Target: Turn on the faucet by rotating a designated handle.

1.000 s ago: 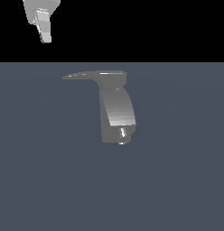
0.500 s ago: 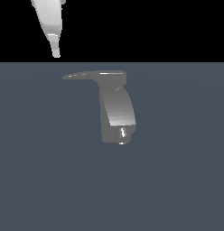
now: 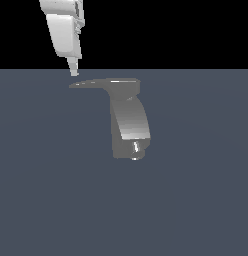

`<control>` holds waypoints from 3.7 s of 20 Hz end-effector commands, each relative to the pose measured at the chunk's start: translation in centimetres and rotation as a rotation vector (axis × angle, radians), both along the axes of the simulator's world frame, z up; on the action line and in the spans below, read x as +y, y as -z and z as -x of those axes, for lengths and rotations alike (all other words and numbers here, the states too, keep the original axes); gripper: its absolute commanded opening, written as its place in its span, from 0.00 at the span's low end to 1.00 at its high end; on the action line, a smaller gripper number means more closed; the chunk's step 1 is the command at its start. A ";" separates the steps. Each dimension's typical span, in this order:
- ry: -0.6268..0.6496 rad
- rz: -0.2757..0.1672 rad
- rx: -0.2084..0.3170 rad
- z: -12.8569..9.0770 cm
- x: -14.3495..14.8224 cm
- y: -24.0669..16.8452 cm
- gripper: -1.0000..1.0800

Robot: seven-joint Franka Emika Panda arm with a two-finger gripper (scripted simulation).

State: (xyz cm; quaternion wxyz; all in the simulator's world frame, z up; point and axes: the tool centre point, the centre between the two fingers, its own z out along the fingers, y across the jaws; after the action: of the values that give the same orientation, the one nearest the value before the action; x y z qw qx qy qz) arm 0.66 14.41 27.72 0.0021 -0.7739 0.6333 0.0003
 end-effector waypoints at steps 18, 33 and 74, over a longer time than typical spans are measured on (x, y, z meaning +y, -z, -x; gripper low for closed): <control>0.205 0.004 0.003 -4.5 -1.9 2.9 0.00; 0.205 0.004 0.003 -1.3 -1.7 2.9 0.00; 0.207 0.002 0.001 9.1 -4.4 2.8 0.00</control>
State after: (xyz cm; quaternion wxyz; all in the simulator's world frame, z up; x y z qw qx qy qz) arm -8.10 11.05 24.87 0.0021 -0.7089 0.7053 -0.0002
